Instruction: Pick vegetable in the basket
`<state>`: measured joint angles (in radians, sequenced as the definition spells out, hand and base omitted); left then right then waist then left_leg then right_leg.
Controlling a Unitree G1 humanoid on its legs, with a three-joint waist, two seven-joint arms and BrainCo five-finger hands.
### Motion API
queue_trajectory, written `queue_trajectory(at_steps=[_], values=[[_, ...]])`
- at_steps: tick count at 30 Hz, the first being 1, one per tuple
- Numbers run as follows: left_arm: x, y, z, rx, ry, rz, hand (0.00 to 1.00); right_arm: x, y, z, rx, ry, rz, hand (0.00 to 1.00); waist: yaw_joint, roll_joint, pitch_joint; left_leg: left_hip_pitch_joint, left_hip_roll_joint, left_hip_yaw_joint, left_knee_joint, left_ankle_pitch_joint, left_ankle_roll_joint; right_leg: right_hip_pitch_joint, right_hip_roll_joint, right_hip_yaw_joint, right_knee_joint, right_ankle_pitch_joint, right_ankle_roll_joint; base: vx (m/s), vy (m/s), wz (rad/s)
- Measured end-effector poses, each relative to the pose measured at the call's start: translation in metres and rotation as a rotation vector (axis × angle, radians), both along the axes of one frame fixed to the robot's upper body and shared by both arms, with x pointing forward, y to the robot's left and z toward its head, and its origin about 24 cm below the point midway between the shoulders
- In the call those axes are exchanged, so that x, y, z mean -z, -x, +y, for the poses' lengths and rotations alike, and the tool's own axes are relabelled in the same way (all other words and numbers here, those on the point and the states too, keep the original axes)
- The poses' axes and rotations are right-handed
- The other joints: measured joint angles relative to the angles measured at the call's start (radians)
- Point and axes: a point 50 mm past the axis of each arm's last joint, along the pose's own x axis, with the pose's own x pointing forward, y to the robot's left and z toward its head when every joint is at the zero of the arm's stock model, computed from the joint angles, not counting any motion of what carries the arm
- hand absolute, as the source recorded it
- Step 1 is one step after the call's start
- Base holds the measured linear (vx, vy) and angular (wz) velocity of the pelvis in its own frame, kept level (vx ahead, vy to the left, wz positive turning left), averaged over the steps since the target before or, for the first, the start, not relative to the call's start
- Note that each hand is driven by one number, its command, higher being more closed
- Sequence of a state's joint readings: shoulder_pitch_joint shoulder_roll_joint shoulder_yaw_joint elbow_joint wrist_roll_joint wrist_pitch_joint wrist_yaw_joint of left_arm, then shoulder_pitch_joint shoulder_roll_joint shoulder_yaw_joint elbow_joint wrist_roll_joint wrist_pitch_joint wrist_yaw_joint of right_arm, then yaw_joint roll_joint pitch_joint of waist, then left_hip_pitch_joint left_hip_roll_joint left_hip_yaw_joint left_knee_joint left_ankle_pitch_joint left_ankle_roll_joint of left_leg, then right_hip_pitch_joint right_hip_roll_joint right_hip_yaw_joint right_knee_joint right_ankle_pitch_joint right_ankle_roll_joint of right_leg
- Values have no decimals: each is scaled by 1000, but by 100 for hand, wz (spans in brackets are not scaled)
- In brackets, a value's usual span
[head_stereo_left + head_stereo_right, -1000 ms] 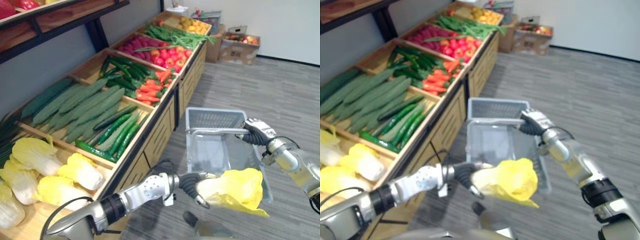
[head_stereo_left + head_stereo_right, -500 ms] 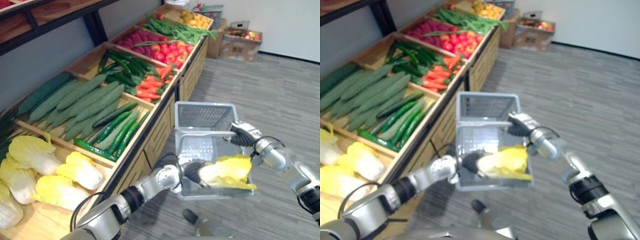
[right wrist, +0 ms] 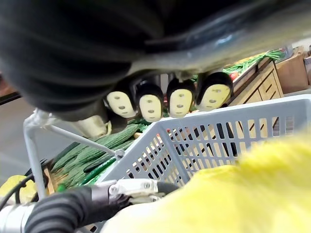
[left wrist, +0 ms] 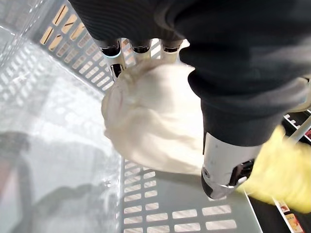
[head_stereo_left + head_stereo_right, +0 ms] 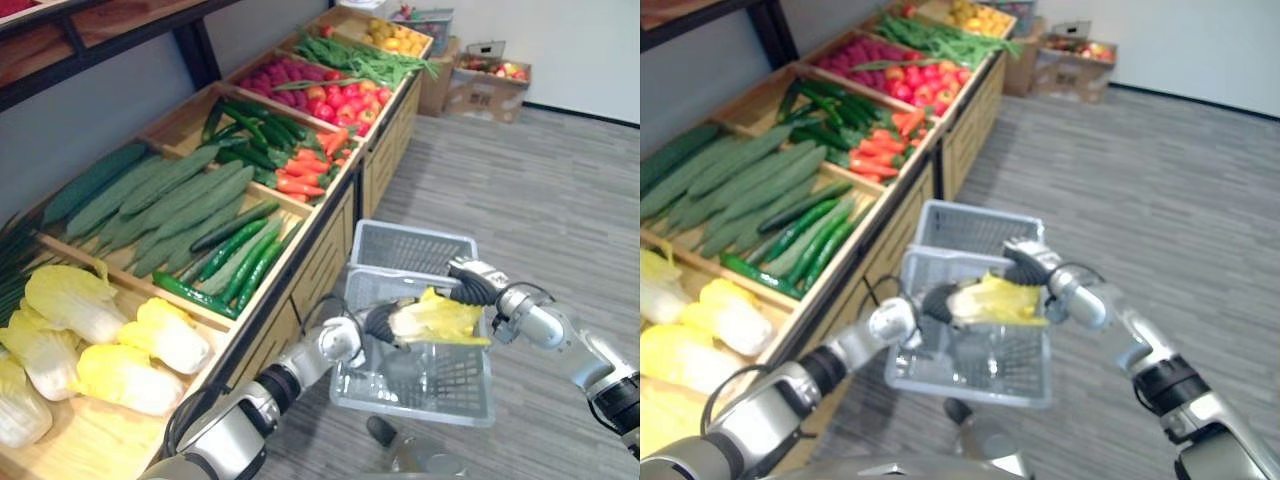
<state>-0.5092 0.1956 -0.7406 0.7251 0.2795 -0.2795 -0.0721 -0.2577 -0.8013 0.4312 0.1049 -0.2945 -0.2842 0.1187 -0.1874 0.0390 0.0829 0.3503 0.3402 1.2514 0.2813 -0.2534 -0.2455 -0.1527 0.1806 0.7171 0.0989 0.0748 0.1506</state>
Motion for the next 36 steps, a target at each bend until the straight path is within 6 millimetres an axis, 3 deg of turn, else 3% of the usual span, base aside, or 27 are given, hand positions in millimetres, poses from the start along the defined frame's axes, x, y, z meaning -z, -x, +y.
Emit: queue_trajectory(at_steps=[10, 15, 20, 25, 29, 32, 36], values=[[-10, -7, -4, 17, -14, -42, 0, 8, 5, -4, 22, 5, 40, 100, 10, -3, 2, -25, -2, -40, -1, 2, 4, 1, -24, -33, -10, 0, 0, -44, -21, 13], [-27, -6, -16, 79, 23, -95, 0, 15, 9, -15, 100, -39, 51, 100, 24, -6, 4, -47, -1, -89, 0, 3, 13, 7, -47, -78, -13, 0, 0, -40, -9, 27], [-52, 12, -33, 256, 65, -174, 0, 31, 13, -46, 308, -93, 93, 100, 58, -8, 5, -72, 0, -164, 3, 2, 25, 28, -83, -146, -20, -6, -2, -37, -5, 45], [-79, 40, -40, 408, 207, -155, 0, 47, 30, -90, 592, -126, 112, 100, 75, -10, 5, -136, -9, -280, 5, 7, 47, 37, -135, -254, -16, -17, -4, -34, 1, 63], [-92, 72, -46, 581, 296, -70, 0, 62, 48, -125, 866, -215, 115, 100, 99, -11, 4, -193, -25, -388, 5, 9, 65, 43, -180, -363, -8, -17, -4, -61, 8, 72], [-97, 85, -44, 653, 342, 15, 0, 73, 61, -140, 996, -264, 128, 100, 113, -12, 3, -224, -41, -448, 3, 13, 79, 54, -212, -418, -8, -22, 1, -82, 20, 64], [-110, 100, -35, 731, 420, 118, 0, 103, 100, -158, 1218, -337, 198, 100, 130, -17, -16, -289, -67, -560, 1, 24, 112, 68, -273, -543, 1, -39, 8, -66, 24, 97]])
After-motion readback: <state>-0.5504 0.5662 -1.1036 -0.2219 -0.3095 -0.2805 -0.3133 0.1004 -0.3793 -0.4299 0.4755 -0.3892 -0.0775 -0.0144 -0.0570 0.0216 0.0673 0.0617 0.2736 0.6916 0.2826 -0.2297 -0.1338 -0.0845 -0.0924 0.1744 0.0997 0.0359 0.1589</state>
